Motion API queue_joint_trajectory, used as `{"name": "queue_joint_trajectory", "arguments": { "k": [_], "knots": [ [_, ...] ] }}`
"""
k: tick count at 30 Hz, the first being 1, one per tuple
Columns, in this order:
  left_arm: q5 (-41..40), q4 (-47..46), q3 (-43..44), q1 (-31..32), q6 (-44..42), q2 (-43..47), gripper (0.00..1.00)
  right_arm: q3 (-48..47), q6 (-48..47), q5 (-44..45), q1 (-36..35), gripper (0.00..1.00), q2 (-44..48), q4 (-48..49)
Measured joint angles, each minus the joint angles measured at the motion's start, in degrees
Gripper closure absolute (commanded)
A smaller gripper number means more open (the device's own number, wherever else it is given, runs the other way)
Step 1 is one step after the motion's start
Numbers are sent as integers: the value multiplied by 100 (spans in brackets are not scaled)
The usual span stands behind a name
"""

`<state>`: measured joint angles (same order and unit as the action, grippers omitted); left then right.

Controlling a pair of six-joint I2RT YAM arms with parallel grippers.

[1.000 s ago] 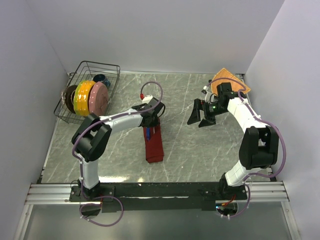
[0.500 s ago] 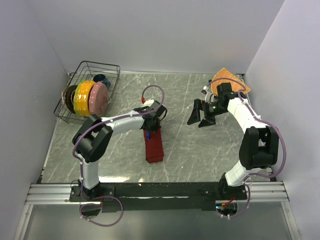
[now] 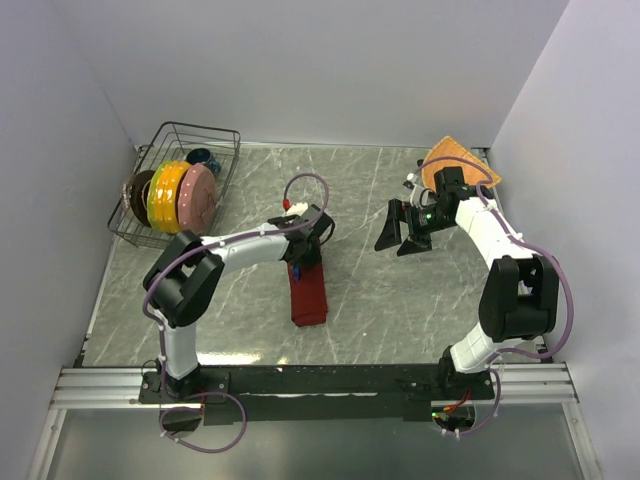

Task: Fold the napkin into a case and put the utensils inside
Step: Insert the fork into the folded napkin, then reset both arms

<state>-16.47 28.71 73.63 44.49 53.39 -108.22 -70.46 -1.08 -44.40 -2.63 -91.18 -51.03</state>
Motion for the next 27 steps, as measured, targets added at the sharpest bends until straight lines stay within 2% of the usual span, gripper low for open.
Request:
{"name": "queue_joint_trajectory", "arguments": {
  "k": [4,7,9,10,11,16,20,23,27],
  "knots": [
    [-50,17,13,0,-81,129,55,0,-2,7,0,0,0,-2],
    [-170,22,87,-20,-306,361,45,-15,-7,28,0,0,0,-26],
    [-210,7,184,-98,-522,605,31,-66,-17,52,0,0,0,-59],
    [-219,-39,267,-177,-715,763,10,-118,-35,76,0,0,0,-66],
    [-216,-103,334,-269,-868,894,1,-166,-50,96,0,0,0,-76],
    [-70,-450,1036,-1008,-2223,1635,1,-796,-190,317,0,0,-15,-142],
    [249,7,2577,-1488,-3390,1700,1,-1659,-284,588,0,0,-76,-157],
    [754,540,3464,-1923,-3823,1685,1,-2194,-284,839,0,0,-90,4],
    [955,1027,3462,-2629,-4253,1797,1,-2103,-278,1137,0,0,105,389]
  ]
}}
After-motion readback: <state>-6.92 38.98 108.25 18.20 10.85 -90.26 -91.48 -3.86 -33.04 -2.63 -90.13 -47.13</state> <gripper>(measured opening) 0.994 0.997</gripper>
